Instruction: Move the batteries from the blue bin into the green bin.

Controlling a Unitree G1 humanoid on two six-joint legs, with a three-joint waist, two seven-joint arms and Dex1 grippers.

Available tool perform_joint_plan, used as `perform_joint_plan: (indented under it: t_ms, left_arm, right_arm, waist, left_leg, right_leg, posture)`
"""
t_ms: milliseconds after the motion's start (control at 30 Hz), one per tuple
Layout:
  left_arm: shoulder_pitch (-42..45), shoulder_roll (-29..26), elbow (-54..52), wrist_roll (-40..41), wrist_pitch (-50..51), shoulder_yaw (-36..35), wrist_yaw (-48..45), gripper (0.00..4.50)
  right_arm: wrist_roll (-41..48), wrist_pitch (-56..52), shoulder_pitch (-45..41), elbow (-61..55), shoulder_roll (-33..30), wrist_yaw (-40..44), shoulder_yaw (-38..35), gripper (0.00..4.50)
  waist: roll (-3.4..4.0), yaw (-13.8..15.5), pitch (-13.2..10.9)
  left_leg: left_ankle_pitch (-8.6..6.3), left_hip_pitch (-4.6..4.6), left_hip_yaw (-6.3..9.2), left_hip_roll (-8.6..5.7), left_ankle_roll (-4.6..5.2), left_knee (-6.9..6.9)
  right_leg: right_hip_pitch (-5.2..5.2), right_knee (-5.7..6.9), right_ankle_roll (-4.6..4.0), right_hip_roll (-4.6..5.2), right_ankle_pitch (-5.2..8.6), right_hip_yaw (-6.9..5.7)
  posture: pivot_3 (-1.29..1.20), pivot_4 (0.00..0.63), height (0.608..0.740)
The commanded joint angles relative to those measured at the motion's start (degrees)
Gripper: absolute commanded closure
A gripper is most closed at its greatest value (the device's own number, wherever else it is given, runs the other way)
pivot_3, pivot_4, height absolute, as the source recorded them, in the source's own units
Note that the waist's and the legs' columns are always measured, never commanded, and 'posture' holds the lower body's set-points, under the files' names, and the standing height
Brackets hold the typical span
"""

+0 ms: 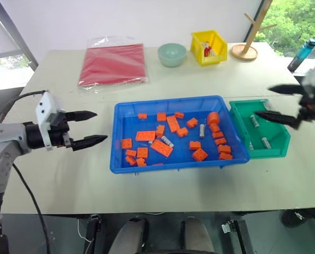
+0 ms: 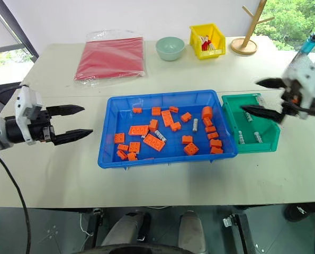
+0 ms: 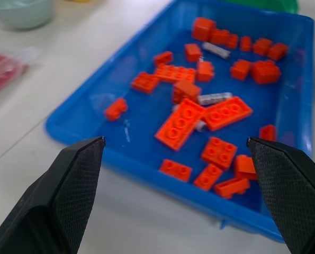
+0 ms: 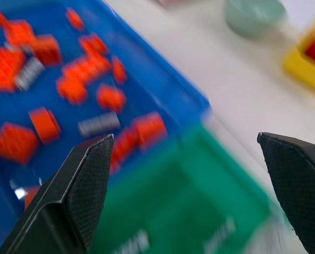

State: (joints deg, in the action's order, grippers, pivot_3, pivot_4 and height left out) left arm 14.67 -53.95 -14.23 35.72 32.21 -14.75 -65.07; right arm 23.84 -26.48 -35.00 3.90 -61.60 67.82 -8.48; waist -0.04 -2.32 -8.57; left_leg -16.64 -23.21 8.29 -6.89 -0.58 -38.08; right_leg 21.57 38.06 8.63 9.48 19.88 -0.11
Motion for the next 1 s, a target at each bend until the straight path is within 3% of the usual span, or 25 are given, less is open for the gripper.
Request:
perform_joint_plan:
  t_ms: [33,300,500,633,933,1000]
  left_arm:
    - [0.1,-1.4,-4.3,1.5,0.5,0.6,-1.4,0.00]
    - [-1.6,-1.1,-8.4,1.5,0.7,2.4,-1.7,0.00]
    - [-3.2,-0.3,-9.8,1.6,0.6,2.2,-0.1,0.00]
    - [-3.4,-0.5,-10.2,1.9,0.8,1.6,0.5,0.00]
    - [-4.0,-0.6,-11.1,2.2,1.0,1.0,1.8,0.00]
    - [-3.6,-0.6,-11.0,2.2,1.0,1.0,2.1,0.00]
  right_arm:
    - [-0.6,-4.0,-7.8,-4.6,6.3,-0.1,8.9,0.04]
    - [-10.1,-11.3,-21.0,1.3,28.9,-5.3,29.2,0.04]
    - [-16.7,-11.0,-26.7,15.4,42.9,-10.4,35.5,0.04]
    - [-19.6,-10.1,-27.2,21.0,47.5,-11.4,37.1,0.04]
    - [-24.6,-7.0,-24.7,25.7,50.9,-12.4,38.6,0.04]
    - [-25.2,-6.0,-24.9,27.6,51.7,-13.3,37.9,0.54]
  waist:
    - [-0.07,-0.1,0.0]
    - [-0.09,-0.3,-0.1]
    - [-0.09,-0.5,-0.1]
    - [-0.09,-0.5,-0.1]
    - [-0.09,-1.7,-0.1]
    - [-0.09,-1.8,0.0]
  left_leg:
    - [0.00,-0.01,0.01,0.01,0.00,0.00]
    - [0.02,-0.23,0.02,0.00,-0.03,-0.03]
    - [0.04,-0.27,0.03,-0.04,-0.06,-0.03]
    - [0.04,-0.27,0.06,-0.11,-0.07,-0.05]
    - [0.06,-0.27,0.13,-0.12,-0.10,-0.05]
    - [0.07,-0.27,0.12,-0.12,-0.12,-0.02]
  right_leg:
    - [0.01,0.01,0.00,0.00,0.00,0.00]
    - [0.38,0.19,0.00,0.00,0.00,0.00]
    - [0.62,0.53,-0.01,0.02,-0.01,0.01]
    - [0.81,0.99,-0.02,0.06,-0.01,0.01]
    - [0.86,1.08,-0.02,0.06,-0.01,0.02]
    - [0.90,1.08,-0.02,0.06,-0.01,0.02]
  posture:
    - [0.00,0.150,0.717]
    - [0.00,0.150,0.717]
    - [0.00,0.150,0.717]
    - [0.00,0.150,0.717]
    - [0.00,0.150,0.717]
    - [0.00,0.150,0.717]
